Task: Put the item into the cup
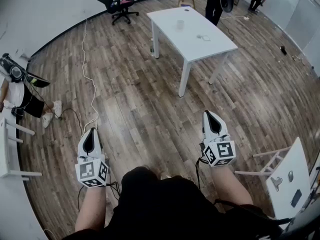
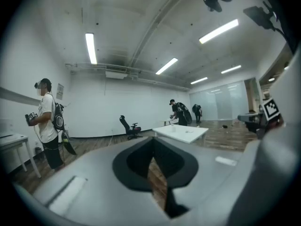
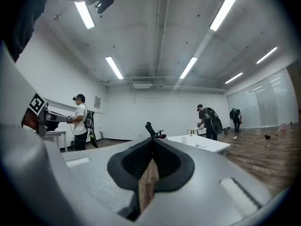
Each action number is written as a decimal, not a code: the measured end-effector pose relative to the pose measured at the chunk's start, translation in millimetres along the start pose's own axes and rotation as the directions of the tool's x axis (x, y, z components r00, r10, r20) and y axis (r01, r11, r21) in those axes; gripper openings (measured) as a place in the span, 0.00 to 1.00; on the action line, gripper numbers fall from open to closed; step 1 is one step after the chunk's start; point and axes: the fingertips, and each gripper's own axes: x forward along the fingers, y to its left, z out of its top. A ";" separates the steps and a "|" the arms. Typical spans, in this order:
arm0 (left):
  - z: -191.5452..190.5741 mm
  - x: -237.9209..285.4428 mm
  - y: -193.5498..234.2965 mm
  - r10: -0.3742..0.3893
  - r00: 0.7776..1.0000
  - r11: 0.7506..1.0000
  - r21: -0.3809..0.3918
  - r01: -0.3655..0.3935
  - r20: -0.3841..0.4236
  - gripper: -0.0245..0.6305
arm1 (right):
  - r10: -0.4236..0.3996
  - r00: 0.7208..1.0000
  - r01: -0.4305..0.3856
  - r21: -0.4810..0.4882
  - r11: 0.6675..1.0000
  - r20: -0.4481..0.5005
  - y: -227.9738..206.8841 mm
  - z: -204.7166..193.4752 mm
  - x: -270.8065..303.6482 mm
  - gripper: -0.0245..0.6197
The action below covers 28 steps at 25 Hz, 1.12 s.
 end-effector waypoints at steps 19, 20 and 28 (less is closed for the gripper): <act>35.5 187.1 0.7 -0.174 0.982 0.983 0.067 0.169 0.072 0.05 | -0.186 0.981 0.183 -0.060 0.981 -0.046 -67.6 15.9 95.5 0.04; 36.8 197.3 2.0 -0.183 0.981 0.981 0.072 0.178 0.067 0.05 | -0.194 0.980 0.192 -0.057 0.980 -0.046 -69.2 15.8 101.7 0.04; 56.3 285.5 45.8 -0.217 0.974 0.973 0.090 0.211 0.060 0.05 | -0.224 0.972 0.225 0.014 0.974 -0.072 -61.8 4.6 188.1 0.04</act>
